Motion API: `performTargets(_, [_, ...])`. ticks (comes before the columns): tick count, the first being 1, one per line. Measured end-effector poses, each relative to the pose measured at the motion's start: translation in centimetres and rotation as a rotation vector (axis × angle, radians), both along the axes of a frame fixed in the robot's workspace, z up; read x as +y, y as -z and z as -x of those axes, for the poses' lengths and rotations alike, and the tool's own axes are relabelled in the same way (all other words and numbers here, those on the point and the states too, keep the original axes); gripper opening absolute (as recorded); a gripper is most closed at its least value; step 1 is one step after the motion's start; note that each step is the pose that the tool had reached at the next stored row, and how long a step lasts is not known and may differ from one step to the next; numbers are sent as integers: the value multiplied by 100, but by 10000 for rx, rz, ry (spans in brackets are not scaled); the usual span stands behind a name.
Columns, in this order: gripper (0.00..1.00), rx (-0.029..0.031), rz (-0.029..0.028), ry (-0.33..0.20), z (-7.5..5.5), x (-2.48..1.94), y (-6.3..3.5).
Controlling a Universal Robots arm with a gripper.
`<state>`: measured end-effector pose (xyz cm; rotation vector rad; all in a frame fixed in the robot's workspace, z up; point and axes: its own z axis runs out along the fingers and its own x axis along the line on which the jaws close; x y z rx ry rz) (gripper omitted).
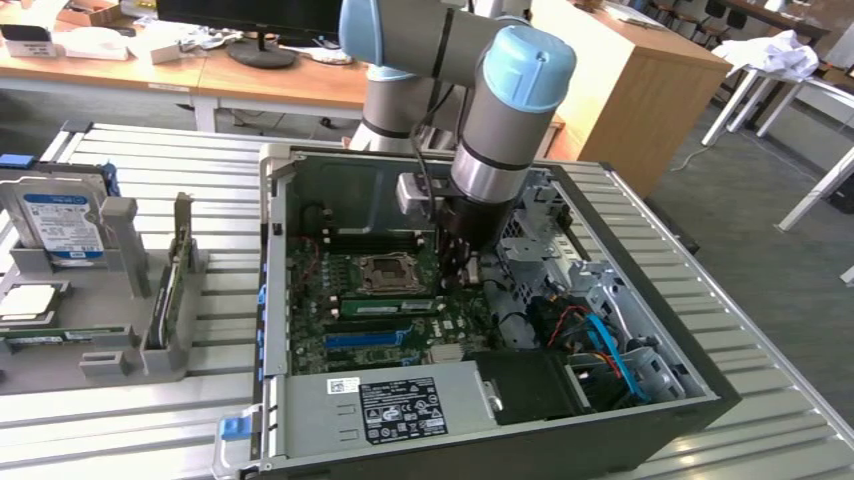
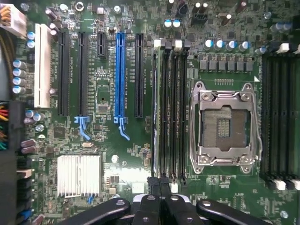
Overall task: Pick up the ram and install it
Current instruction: 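Press down the ram until it locks into place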
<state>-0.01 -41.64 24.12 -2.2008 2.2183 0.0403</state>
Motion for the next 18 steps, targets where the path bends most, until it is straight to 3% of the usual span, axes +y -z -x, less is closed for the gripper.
performTargets(3, [11,0,0,0,0,0,-53])
performTargets(8, [11,0,-1,-2,14,0,-56])
performTargets(18, [11,-29,0,0,331,4,-54])
